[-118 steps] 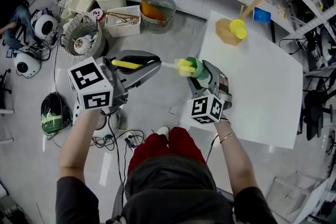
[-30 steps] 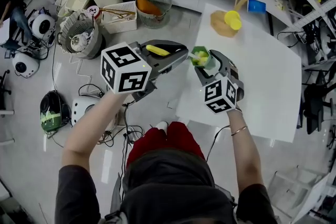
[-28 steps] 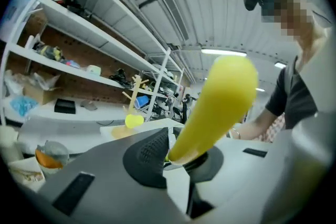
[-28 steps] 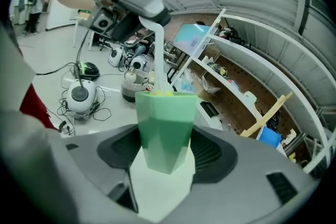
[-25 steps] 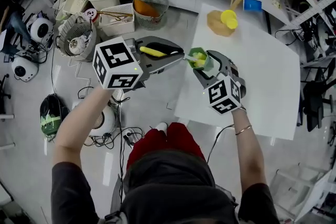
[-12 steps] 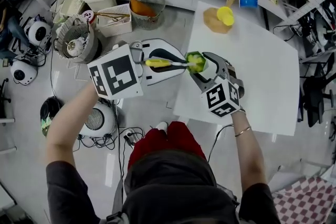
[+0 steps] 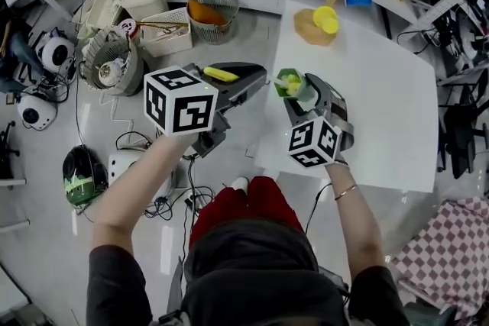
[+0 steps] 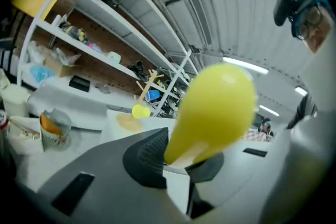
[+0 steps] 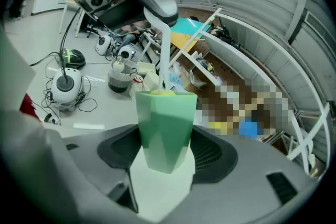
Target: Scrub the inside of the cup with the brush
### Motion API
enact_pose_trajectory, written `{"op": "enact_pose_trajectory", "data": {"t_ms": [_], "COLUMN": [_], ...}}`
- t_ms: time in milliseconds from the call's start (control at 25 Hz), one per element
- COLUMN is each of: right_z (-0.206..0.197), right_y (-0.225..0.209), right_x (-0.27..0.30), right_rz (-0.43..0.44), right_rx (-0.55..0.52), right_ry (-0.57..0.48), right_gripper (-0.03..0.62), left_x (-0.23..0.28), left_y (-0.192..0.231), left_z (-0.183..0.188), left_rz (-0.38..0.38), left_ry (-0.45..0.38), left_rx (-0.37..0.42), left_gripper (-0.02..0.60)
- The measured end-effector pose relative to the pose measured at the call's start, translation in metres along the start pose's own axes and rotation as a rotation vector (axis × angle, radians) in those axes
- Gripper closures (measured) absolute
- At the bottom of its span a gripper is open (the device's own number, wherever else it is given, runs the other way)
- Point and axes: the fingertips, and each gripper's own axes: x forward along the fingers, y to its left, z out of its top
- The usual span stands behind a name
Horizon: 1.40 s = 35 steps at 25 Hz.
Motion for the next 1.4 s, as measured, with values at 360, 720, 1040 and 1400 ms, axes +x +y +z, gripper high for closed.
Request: {"op": "enact_pose_trajectory", "data": {"t_ms": [360, 720, 1040, 1400], "right_z": [-0.008, -0.002, 0.0, -0.004], "right_y": [-0.014, -0.015, -0.018, -0.021], "right_x": [-0.006, -0.01, -0.014, -0.017], "right_rz": [-0.13, -0.177, -0.208, -0.222], "right_rx": [-0.114, -0.114, -0.139, -0.122], "right_ry": [0.074, 0.097, 0.11, 0.122], "right_gripper": [0.292, 0.293, 0.295, 0.295], "left_x": [0.0, -0.012, -0.021, -0.026], "left_y": [0.013, 0.012, 0.009, 0.007], "left_z": [-0.001, -0.001, 0.004, 0.004], "left_rz": [0.044, 0.029, 0.034, 0.027], "left_ry": [-0.104, -0.108, -0.138, -0.145], "left_rx": [-0.308, -0.329, -0.349, -0.378], "left_gripper": [0.543, 0.543, 0.543, 0.543]}}
